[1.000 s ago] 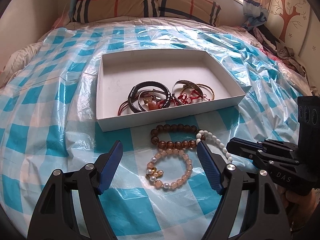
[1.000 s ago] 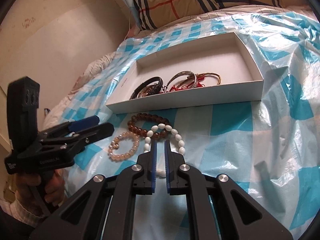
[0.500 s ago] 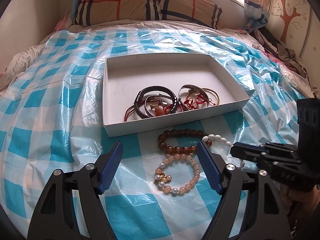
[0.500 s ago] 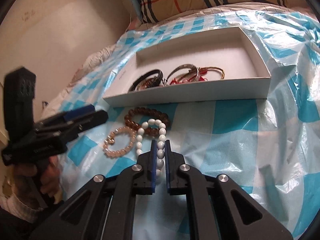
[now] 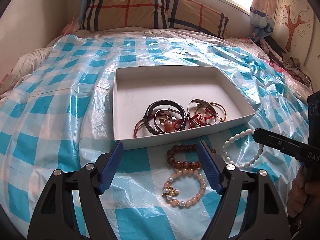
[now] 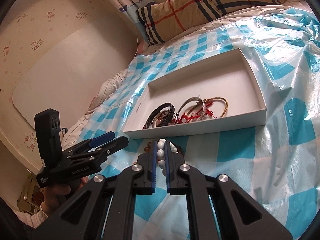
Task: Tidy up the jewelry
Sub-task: 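Carry the white bead bracelet into the tray and open the right gripper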
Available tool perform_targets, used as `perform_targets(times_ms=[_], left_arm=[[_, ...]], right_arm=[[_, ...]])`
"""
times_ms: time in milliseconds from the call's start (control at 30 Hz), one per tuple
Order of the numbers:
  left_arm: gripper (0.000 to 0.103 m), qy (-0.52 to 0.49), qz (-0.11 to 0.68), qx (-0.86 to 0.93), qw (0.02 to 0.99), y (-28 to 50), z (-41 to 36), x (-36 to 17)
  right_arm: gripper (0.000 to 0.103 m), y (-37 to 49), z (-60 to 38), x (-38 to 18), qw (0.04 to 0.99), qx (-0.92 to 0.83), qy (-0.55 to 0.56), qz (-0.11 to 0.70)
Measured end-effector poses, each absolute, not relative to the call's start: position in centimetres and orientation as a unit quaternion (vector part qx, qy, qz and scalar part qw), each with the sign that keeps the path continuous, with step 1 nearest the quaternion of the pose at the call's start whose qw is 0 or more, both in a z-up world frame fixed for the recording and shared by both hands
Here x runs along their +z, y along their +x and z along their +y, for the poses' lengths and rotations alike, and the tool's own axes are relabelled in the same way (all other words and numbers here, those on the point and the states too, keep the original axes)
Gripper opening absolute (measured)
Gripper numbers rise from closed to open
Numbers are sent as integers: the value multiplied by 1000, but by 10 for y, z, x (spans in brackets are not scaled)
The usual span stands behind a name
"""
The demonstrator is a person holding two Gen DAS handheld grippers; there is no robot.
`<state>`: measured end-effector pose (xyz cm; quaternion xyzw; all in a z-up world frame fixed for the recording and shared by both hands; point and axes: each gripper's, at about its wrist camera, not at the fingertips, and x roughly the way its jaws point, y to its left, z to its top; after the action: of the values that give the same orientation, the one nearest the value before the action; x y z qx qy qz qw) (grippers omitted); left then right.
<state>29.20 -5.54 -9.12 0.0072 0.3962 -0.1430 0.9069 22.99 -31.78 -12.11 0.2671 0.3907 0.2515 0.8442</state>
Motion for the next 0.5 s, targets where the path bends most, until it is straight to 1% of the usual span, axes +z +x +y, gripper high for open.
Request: perform_targets(times_ms=[267,500], left_arm=[[72,-5,402,-141,905,296,-46,-96],[72,1,414,-150,898,293,-47,-106]], right_arm=[[8,269,-308,-106,851,266,261,369],[8,299,-302,-121,857,246,246,380]])
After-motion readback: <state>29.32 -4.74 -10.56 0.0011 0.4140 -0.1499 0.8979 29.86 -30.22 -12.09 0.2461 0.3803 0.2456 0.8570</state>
